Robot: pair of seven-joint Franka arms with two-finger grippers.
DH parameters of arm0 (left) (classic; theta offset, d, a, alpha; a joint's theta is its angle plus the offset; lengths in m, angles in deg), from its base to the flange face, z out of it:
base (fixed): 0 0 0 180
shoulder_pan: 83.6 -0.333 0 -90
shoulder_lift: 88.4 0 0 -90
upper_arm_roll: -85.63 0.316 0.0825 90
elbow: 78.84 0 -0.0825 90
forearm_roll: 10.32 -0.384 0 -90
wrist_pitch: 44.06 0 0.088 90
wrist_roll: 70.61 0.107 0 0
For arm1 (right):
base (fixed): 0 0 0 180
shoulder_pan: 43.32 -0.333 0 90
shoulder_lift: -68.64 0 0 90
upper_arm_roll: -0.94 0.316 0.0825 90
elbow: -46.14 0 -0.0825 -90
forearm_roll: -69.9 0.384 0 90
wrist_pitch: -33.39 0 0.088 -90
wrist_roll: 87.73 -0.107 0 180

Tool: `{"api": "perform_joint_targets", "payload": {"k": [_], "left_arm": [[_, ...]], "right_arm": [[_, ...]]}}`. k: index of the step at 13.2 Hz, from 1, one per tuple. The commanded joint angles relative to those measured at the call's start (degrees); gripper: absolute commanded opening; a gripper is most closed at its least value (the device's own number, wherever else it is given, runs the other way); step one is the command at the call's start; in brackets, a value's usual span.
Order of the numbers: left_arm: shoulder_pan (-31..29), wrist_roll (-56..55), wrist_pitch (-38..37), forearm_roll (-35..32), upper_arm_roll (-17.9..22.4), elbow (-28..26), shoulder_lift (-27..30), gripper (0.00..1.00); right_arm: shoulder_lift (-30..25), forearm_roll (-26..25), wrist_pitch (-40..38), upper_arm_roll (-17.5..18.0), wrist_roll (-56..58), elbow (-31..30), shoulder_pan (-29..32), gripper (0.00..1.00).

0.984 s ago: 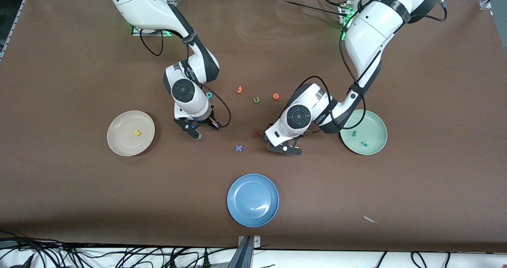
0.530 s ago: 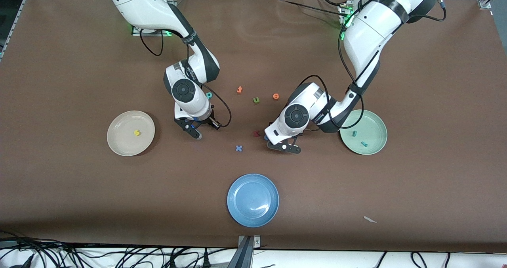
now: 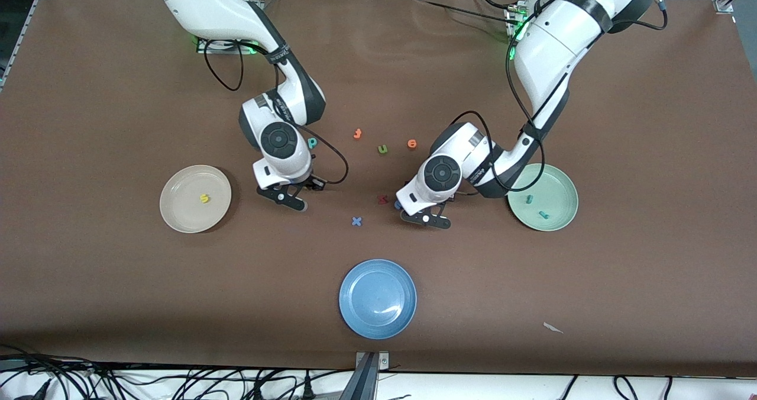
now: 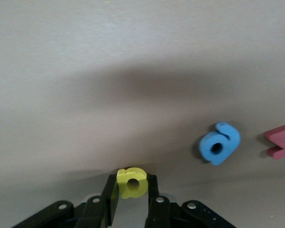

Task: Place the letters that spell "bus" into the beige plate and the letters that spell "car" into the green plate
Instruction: 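Place the a on the green plate while the right gripper places the u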

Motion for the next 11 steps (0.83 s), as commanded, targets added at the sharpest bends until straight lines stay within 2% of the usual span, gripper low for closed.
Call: {"api": "perform_joint_targets", "payload": {"k": [1,3,5,8,11], "left_arm": [[-2.01,0.93,-7.13,-1.69,0.25,-1.01,5.02,0.13],[-5.15,6.96,-12.59,-2.47,0.34,-1.18,7.21,0.14],[-9.90,13.73,-16.47,-3.88,0.16,-1.71,8.19,0.16],[-14.56,19.02,-20.86,-4.24,0.16,-2.15,8.37,0.17],[-19.49,25.70,-20.88,-4.94,0.25,-3.55,7.14,0.17]], "right_arm": [[-6.35,-0.67,-1.21,-3.75,12.25,-6.34,-0.22,0.09],[-10.22,-0.40,0.01,-7.26,20.96,-11.09,-0.14,0.09],[-13.39,-0.32,5.70,-10.51,28.16,-17.50,-0.14,0.09],[-14.80,-0.23,8.89,-16.40,40.55,-21.12,-0.14,0.09],[-14.72,0.48,10.56,-20.10,50.85,-22.71,0.21,0.09]]}}
